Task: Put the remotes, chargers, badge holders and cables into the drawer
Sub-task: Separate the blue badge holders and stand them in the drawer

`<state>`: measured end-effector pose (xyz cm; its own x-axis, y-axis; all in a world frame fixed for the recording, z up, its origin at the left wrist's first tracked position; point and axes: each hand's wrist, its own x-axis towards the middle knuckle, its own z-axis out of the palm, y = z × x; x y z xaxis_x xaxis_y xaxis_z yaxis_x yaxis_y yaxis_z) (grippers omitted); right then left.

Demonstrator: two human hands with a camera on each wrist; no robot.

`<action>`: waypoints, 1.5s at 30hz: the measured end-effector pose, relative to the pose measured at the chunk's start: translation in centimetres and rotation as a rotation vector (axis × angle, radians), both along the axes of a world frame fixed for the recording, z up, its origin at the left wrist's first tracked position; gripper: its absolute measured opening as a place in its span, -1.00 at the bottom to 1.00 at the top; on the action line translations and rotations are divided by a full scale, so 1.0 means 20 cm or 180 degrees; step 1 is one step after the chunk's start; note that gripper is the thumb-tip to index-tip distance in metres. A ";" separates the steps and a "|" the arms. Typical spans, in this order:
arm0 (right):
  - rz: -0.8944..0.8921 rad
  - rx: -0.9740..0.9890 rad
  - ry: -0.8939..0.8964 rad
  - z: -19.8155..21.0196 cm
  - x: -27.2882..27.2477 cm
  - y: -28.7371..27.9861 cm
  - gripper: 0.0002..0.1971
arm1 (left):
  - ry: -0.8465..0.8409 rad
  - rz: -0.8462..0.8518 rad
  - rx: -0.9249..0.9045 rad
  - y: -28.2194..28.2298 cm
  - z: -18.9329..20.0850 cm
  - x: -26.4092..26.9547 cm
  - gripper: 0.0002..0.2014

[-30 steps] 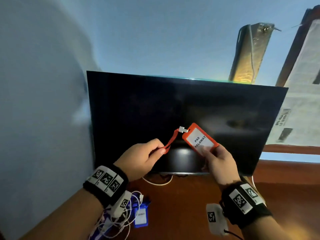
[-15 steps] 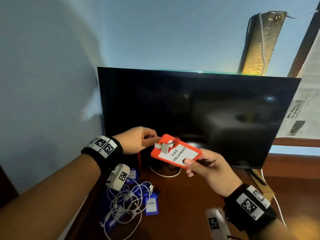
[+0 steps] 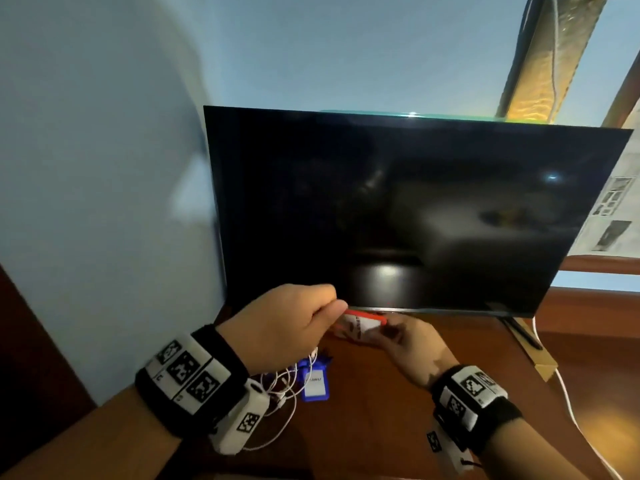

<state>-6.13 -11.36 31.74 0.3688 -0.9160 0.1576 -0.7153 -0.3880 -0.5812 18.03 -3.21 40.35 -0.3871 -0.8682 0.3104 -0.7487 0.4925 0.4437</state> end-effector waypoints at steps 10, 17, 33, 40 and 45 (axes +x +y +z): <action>0.1214 0.0611 -0.1973 0.12 0.11 0.24 -0.90 | 0.0179 0.0662 0.0864 -0.31 -0.25 0.28 -0.71; 0.0122 0.0219 -0.2560 0.01 0.11 0.13 -0.91 | 0.1026 0.0715 0.1008 -0.02 -0.50 -0.01 -0.64; 0.1078 0.0801 -0.0306 -0.39 0.15 0.33 -0.73 | 0.0381 0.1149 0.0709 -0.01 -0.62 0.13 -0.67; 0.0935 0.2214 -0.1126 -0.65 0.10 0.50 -0.92 | 0.2937 0.0992 0.3391 0.16 -0.97 0.14 -0.71; 0.0715 0.2489 -0.1681 -0.73 0.13 0.56 -0.88 | 0.3999 0.1177 0.3663 0.27 -1.08 0.11 -0.80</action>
<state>-3.52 -0.16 17.18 0.6044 -0.7494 -0.2706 -0.2445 0.1488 -0.9582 20.27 2.16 18.84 -0.1624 -0.8221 -0.5457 0.3056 -0.5678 0.7644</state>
